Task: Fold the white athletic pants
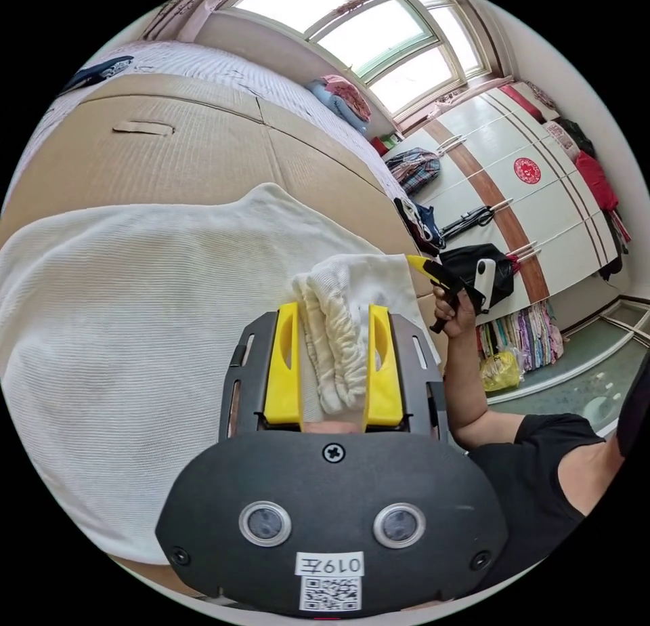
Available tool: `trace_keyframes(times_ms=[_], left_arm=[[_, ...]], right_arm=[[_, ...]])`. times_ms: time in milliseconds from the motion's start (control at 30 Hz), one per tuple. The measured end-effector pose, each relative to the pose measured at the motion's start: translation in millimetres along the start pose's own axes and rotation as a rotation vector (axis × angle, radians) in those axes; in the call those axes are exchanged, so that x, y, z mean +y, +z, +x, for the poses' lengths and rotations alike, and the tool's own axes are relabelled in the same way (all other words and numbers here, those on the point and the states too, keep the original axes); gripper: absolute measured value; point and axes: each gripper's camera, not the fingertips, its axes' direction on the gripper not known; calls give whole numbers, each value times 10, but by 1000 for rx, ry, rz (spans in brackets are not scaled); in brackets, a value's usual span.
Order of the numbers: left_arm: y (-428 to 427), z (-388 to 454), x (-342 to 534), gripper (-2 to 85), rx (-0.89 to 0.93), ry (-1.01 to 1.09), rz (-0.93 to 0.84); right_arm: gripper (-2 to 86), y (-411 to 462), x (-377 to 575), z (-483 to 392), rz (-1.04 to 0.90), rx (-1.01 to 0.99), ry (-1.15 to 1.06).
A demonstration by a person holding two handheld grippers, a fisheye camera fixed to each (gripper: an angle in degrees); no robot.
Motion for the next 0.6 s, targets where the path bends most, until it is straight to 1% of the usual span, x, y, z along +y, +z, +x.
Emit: trace_keyframes(times_ms=[67,200,300,400,467,567,600], left_arm=[[43,69,4,109,-60,15,-8],[106,175,2,89,-73,49,-32],[102,317,25,66,-81,82,-26],[83,537,66,57,-127,121,-12],[177,649,98,60,-156,125,-37],[258,758,165,73,-129,121,-53],[262,792,183,76,-126,127,-55]], right_arm=[[30,-148,82,-106,3,-17,-48],[0,-399,242,-440,6,-15,-162],[-5,-693,472,-830,58,71,-245],[-1,-945,821,-1366,79,214,-376],[21,-1090,1188,-1818,115,374,-463],[57,-1166,1648,-2337,94,541,-549],[62,-1172,1732,-2431,84,566,-561]])
